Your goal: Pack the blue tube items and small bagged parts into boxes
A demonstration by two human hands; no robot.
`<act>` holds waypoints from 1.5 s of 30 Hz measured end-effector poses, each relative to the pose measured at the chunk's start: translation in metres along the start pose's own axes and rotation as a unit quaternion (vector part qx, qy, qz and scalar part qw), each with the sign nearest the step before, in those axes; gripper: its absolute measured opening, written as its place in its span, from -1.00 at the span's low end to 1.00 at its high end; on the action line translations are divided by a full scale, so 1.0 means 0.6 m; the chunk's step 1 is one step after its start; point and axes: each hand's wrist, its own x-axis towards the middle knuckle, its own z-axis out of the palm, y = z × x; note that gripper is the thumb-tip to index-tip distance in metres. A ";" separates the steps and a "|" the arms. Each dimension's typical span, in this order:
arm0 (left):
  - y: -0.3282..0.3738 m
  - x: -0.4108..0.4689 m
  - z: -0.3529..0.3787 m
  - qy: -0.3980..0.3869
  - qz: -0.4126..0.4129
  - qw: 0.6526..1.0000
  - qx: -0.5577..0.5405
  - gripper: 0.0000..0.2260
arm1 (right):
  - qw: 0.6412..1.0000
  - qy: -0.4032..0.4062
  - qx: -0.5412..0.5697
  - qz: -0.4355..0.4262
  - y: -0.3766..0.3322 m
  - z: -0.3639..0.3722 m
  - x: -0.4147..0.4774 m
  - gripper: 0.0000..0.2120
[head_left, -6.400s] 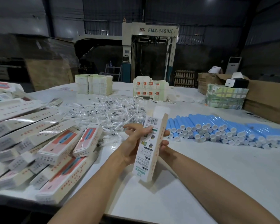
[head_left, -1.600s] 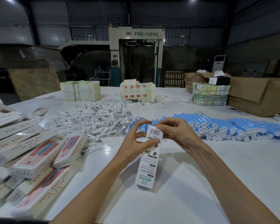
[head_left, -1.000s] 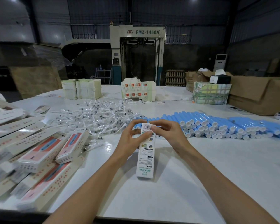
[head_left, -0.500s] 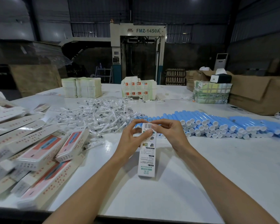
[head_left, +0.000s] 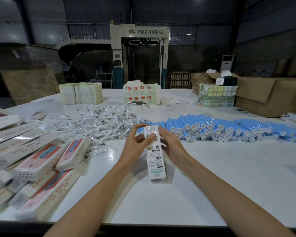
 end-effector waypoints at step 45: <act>-0.038 -0.008 0.005 -0.126 0.172 0.894 0.395 -0.74 | 0.403 0.299 -0.843 0.194 -0.135 -0.489 -0.369 -0.59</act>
